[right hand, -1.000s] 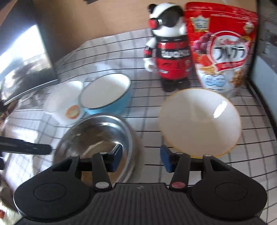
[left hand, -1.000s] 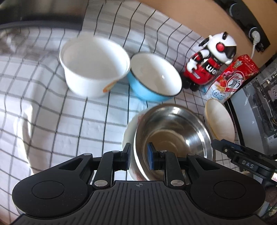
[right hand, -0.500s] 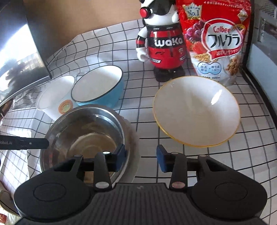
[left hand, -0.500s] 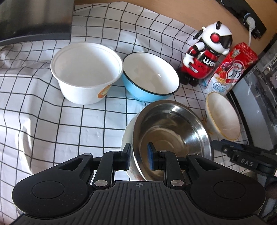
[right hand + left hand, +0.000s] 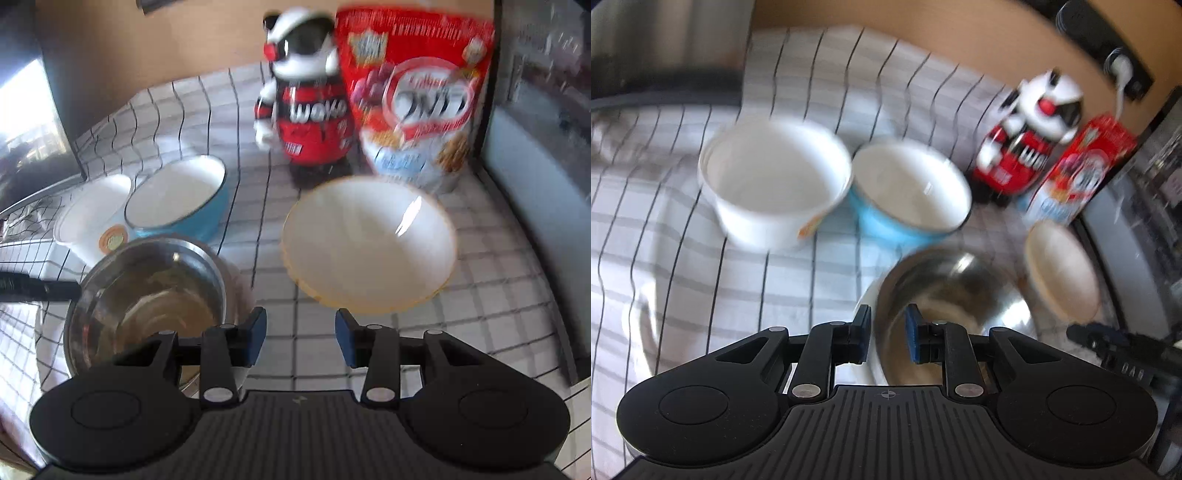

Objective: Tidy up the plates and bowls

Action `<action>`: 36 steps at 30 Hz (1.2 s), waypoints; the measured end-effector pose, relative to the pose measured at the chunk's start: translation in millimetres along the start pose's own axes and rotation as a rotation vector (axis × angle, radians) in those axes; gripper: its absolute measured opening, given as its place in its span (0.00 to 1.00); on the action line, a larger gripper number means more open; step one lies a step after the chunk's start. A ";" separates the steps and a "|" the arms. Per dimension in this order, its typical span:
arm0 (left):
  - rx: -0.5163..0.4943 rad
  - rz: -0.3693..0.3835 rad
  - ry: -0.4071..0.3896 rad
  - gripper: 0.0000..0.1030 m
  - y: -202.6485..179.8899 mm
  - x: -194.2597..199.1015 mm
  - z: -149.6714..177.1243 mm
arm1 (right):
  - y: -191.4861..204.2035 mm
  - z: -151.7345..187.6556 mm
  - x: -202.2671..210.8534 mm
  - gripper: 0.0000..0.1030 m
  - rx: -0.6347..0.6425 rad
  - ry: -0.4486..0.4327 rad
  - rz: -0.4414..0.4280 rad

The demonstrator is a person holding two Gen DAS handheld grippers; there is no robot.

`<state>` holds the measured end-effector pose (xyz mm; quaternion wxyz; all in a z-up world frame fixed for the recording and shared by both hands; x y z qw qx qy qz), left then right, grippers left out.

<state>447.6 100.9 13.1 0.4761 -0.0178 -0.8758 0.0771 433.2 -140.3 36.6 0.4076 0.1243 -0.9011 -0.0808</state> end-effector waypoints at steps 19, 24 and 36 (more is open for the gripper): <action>-0.292 0.099 0.008 0.22 -174.6 -73.0 -43.9 | -114.2 -8.6 11.8 0.73 -0.046 -0.087 -0.029; -0.201 0.112 0.153 0.22 -185.4 -121.2 -54.7 | -132.9 -20.0 -27.3 0.61 -0.128 -0.041 -0.091; -0.210 0.040 0.266 0.30 -211.3 -170.8 -38.8 | -138.5 -23.3 -71.9 0.28 -0.204 0.072 -0.254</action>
Point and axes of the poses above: each gripper's, at about its wrist camera, not at the fingertips, and x roughly against the way its jaws point, y to its left, z to its underside, the point moved 8 cm from there along -x, roughly the way its jaws point, and after that the axes turned 12 degrees about -z, right-handed, at the moved point
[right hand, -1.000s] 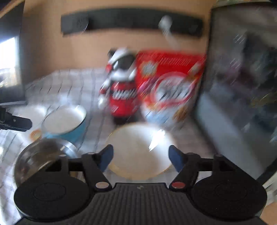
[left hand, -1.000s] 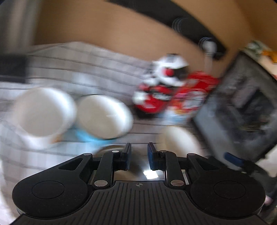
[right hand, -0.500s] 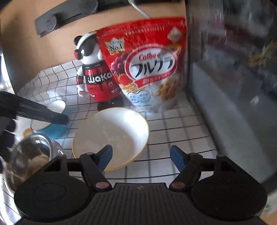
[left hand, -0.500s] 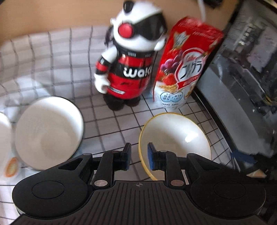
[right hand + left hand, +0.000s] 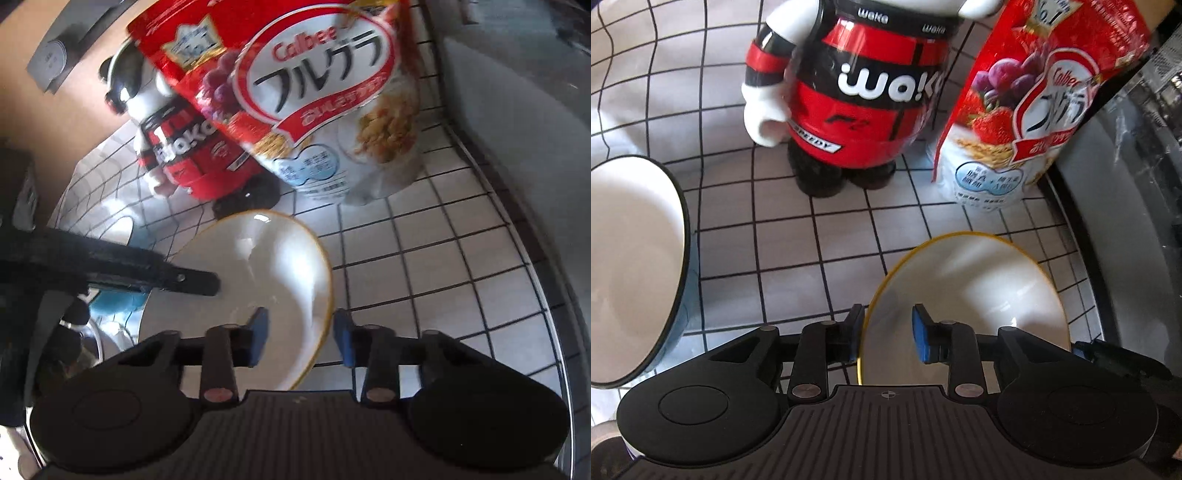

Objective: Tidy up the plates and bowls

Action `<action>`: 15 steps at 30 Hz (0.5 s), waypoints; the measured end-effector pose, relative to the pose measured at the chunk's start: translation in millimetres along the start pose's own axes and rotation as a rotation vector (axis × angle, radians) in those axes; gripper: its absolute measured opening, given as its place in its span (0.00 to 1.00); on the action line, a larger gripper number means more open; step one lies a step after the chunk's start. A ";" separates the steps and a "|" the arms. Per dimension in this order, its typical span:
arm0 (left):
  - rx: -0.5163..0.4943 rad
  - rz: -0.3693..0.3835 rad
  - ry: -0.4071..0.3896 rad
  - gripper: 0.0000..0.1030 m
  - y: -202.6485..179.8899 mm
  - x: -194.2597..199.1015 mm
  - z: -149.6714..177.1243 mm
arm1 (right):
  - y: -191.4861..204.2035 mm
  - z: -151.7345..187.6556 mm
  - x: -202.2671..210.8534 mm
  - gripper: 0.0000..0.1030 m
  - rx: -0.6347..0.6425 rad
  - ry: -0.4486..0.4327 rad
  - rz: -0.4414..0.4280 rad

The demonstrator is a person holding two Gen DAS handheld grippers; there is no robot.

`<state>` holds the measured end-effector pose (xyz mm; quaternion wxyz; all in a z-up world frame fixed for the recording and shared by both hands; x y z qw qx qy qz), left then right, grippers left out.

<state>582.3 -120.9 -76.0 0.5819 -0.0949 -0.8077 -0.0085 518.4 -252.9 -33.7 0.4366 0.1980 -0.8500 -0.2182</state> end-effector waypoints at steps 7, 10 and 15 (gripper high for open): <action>-0.023 -0.029 0.081 0.29 -11.5 1.2 16.9 | -5.0 7.3 15.4 0.24 0.023 0.016 0.030; -0.050 -0.012 0.110 0.29 -26.1 4.7 34.9 | -9.4 19.7 32.0 0.24 0.019 0.020 0.062; -0.077 0.013 0.130 0.28 -42.6 10.8 63.2 | -11.2 41.8 52.0 0.24 0.041 0.030 0.099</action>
Point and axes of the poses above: each gripper's, at about its wrist camera, not at the fingertips, and x roughly against the way its jaws point, y to its left, z to its underside, the point moved 8 cm from there along -x, roughly the way its jaws point, and after that the axes turned 12 degrees about -z, right-handed, at the moved point
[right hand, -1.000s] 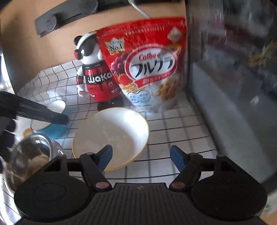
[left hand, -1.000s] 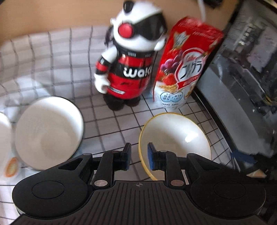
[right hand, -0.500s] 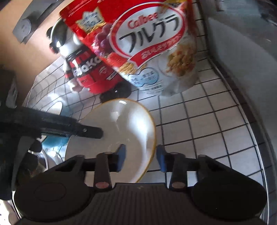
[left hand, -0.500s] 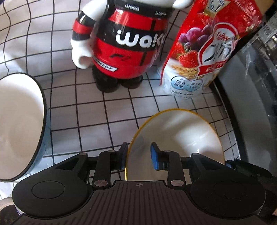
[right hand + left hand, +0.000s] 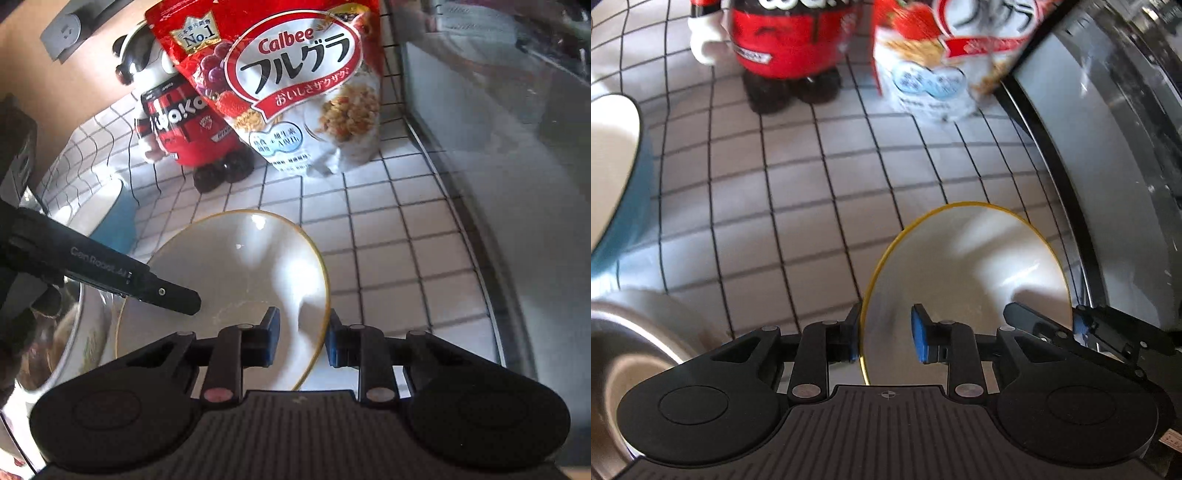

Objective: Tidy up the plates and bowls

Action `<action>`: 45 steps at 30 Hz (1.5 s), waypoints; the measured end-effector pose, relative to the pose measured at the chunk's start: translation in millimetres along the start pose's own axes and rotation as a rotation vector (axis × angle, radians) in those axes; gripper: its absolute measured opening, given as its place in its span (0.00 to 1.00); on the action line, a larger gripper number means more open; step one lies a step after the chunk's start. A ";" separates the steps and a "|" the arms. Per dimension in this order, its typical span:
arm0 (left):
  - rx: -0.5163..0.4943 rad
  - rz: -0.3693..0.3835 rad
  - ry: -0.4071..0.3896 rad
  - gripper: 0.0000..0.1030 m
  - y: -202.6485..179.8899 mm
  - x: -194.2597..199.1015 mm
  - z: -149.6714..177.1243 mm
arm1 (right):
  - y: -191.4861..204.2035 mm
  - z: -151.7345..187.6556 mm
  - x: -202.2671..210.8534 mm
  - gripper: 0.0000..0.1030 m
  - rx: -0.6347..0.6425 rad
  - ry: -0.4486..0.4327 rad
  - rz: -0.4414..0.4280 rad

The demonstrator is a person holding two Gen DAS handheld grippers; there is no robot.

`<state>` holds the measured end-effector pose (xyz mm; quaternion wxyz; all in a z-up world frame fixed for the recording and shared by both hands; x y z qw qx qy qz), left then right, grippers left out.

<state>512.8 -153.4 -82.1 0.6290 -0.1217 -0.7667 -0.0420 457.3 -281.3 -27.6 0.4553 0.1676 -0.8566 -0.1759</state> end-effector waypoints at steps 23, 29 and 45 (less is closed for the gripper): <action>-0.025 0.122 -0.078 0.23 27.3 47.7 32.7 | 45.6 -7.2 48.8 0.37 0.048 -0.131 0.233; 0.019 0.155 -0.324 0.23 102.3 144.0 20.4 | 138.4 -70.7 74.7 0.41 0.260 -0.304 0.241; 0.069 0.109 -0.939 0.23 256.1 378.7 -45.8 | 333.0 -272.5 110.3 0.68 0.297 -0.540 -0.180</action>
Point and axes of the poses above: each gripper's, at about its wrist camera, not at the fingertips, and x roughly against the way its jaws point, y to its left, z to its underside, the point moved 8 cm from there along -x, roughly the way its jaws point, and after that the axes turned 12 degrees about -z, right-handed, at the moved point
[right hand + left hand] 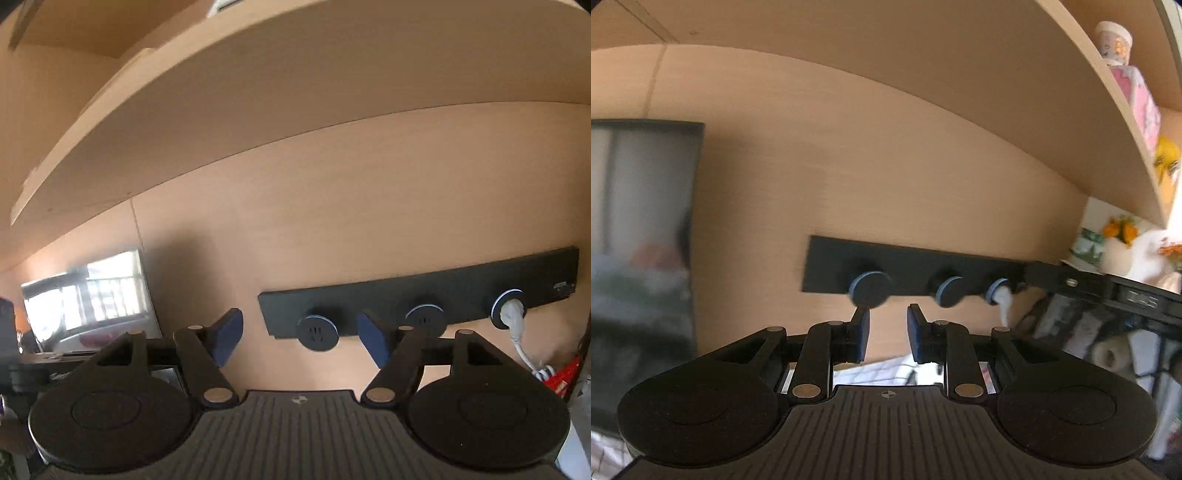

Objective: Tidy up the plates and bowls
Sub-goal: 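Move both tools down to the blue bowl beside the figurine, then grasp the blue bowl rim with the right tool while the left tool grips it too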

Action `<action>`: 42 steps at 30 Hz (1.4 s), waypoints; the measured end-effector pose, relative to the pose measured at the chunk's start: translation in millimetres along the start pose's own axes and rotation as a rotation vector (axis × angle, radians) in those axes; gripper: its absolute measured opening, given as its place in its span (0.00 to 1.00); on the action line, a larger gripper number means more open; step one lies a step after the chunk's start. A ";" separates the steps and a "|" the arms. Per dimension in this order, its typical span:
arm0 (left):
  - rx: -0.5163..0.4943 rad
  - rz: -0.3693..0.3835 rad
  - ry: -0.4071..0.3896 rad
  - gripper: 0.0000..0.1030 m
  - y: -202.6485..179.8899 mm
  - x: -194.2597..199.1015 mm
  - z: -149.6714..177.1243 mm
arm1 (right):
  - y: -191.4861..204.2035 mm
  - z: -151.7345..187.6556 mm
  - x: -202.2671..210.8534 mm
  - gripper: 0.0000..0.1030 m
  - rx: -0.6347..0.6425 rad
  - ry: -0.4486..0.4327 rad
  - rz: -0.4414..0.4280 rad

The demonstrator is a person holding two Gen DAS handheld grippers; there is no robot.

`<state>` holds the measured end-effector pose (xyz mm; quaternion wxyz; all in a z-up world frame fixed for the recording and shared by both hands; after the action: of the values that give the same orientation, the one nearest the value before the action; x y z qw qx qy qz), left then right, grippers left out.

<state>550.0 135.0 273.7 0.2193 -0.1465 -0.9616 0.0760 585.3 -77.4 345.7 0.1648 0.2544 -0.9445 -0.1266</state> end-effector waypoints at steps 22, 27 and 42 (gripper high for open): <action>-0.199 -0.028 0.815 0.21 57.6 -220.3 211.0 | -111.0 234.2 -82.2 0.68 0.008 0.605 0.107; -0.180 -0.019 0.854 0.23 64.8 -231.5 223.6 | -119.4 258.7 -94.6 0.68 -0.177 0.690 0.029; -0.188 -0.018 0.946 0.34 64.8 -244.6 258.9 | -126.9 329.1 -142.1 0.34 -0.576 0.832 -0.030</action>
<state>661.7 97.9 -68.7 0.6190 -0.1758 -0.7604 -0.0881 633.3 -58.5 -31.1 0.5890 0.2412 -0.7217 -0.2721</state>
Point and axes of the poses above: each gripper's, at about its wrist camera, not at the fingertips, and x roughly against the way its jaws point, y to its left, z to its underside, the point moved 8 cm from there along -x, roughly the way its jaws point, and after that the axes turned 12 degrees about -z, right-handed, at the moved point
